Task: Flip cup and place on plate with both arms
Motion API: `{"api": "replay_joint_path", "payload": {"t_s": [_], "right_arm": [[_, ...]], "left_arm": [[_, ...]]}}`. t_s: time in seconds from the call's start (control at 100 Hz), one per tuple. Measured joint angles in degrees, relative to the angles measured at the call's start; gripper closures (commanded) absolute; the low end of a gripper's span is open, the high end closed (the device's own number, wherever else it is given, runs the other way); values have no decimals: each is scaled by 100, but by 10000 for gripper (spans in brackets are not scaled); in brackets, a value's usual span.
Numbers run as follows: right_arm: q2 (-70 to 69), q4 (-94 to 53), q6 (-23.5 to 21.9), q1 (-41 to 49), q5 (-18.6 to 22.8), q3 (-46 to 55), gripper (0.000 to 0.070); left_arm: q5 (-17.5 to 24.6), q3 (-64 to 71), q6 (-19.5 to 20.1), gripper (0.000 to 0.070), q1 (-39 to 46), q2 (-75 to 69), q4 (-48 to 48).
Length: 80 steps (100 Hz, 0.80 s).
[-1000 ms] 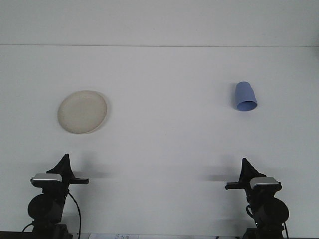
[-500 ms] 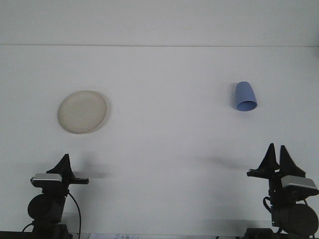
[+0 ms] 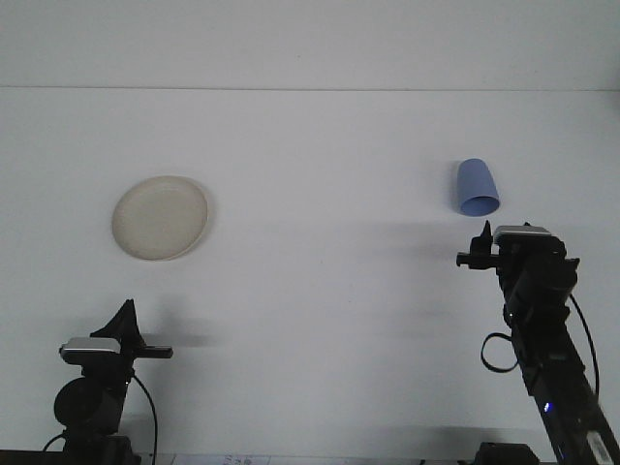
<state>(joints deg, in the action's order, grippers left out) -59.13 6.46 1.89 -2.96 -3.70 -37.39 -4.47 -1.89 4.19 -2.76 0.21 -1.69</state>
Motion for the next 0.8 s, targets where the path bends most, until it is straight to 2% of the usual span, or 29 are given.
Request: {"api": "replay_joint_path", "payload": {"t_s": [0.47, 0.8], "right_arm": [[-2879, 2459, 94, -839, 922, -57, 257], [-4251, 2717, 111, -1102, 1681, -1193, 258]], "left_arm": [[-2, 0, 0, 685, 0, 0, 0], [-2, 0, 0, 685, 0, 0, 0]]}}
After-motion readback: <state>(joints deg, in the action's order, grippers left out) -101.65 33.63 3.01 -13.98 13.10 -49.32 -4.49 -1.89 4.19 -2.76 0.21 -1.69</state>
